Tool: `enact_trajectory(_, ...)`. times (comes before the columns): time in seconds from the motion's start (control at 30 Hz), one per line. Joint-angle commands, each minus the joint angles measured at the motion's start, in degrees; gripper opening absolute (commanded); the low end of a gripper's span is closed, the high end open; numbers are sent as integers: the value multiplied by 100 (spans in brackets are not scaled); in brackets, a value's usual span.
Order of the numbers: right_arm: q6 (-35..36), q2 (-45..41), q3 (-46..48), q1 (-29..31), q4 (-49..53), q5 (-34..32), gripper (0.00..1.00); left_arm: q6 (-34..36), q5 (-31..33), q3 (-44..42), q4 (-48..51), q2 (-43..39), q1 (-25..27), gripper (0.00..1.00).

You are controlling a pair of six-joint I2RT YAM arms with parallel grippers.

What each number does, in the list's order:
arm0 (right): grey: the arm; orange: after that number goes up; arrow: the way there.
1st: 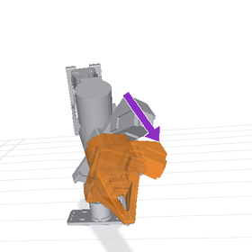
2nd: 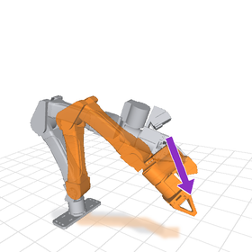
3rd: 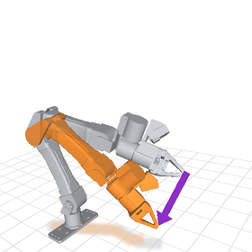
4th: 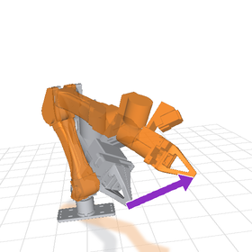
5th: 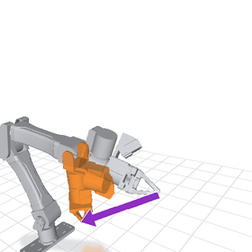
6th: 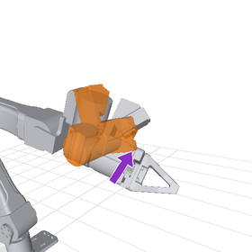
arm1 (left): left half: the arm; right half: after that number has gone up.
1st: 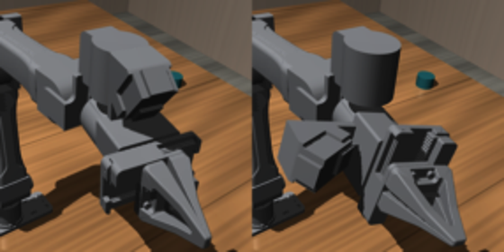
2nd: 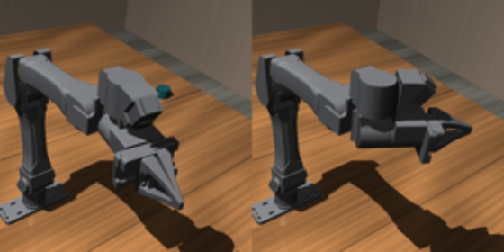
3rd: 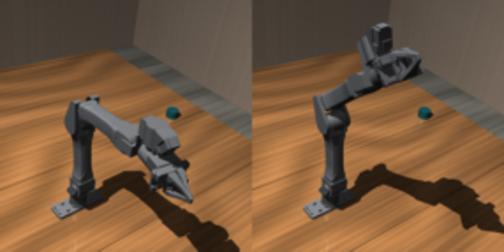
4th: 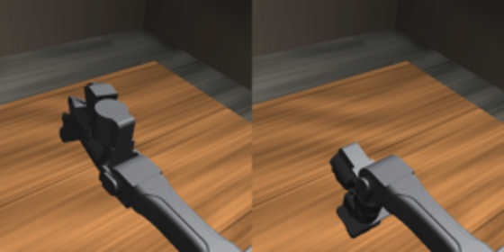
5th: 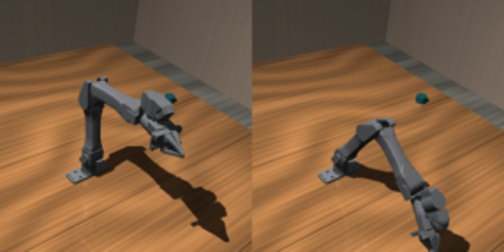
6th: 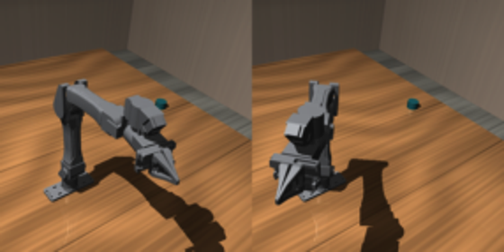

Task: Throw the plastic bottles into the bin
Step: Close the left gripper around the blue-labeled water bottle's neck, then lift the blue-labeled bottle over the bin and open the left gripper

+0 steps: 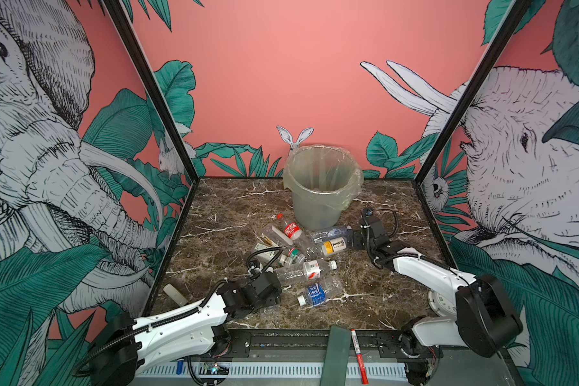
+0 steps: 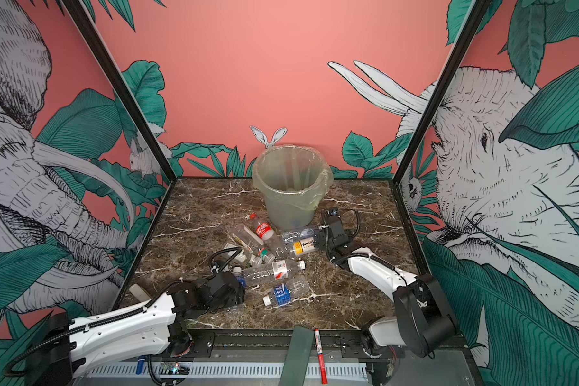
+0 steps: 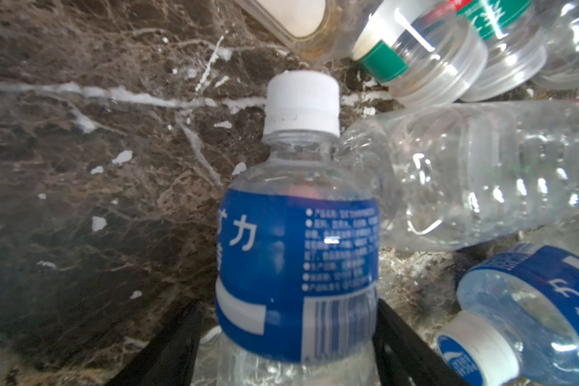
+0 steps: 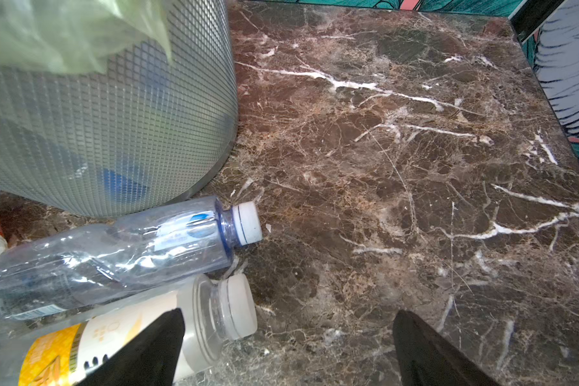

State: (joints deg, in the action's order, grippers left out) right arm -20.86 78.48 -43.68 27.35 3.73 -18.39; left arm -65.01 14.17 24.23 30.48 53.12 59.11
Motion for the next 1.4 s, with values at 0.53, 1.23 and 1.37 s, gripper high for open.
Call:
enact_trajectory(0.53,-71,53,-200,-11,-54,11,99,322,217,173,267,423,30,61)
enact_trajectory(1.23,-68,88,-205,-10,-47,20,99,1520,859,-186,368,-1277,30,58)
enact_trajectory(1.37,-67,94,-203,-11,-47,2,99,2093,919,-202,126,-1414,30,57)
